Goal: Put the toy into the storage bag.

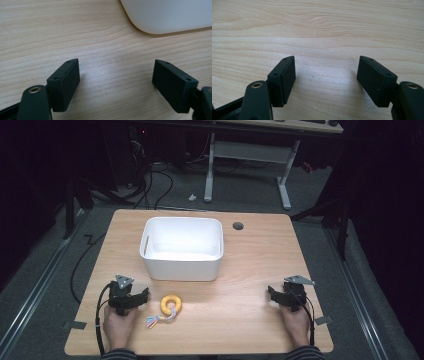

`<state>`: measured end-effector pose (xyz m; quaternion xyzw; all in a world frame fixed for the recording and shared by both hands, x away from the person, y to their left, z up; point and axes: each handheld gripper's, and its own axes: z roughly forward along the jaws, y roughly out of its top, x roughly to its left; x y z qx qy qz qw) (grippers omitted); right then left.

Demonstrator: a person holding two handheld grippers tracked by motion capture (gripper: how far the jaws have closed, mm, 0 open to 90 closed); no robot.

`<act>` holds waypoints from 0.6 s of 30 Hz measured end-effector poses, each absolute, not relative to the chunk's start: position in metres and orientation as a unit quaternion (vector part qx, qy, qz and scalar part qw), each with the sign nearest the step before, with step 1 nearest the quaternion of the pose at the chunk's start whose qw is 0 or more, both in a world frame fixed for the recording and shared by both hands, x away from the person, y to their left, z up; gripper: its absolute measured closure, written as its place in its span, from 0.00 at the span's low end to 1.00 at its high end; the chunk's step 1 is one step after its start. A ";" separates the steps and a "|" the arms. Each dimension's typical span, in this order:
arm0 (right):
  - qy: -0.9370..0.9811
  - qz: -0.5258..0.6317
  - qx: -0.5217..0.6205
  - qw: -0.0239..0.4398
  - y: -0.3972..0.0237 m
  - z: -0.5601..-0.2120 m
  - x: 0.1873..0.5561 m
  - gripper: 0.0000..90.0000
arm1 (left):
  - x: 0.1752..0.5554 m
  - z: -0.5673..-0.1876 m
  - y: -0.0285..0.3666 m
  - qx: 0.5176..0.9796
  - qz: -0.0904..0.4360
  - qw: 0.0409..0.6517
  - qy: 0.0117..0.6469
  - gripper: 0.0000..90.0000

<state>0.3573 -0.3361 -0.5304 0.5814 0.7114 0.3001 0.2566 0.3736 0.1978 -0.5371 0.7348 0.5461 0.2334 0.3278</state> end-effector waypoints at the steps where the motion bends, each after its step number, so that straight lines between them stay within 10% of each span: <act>1: 0.712 0.298 0.581 0.257 -0.335 -0.530 0.357 0.35 | 0.374 -0.537 0.198 0.735 0.233 0.328 0.546 0.25; 18: 0.714 0.299 0.579 0.255 -0.336 -0.530 0.356 0.34 | 0.374 -0.537 0.197 0.733 0.235 0.326 0.549 0.25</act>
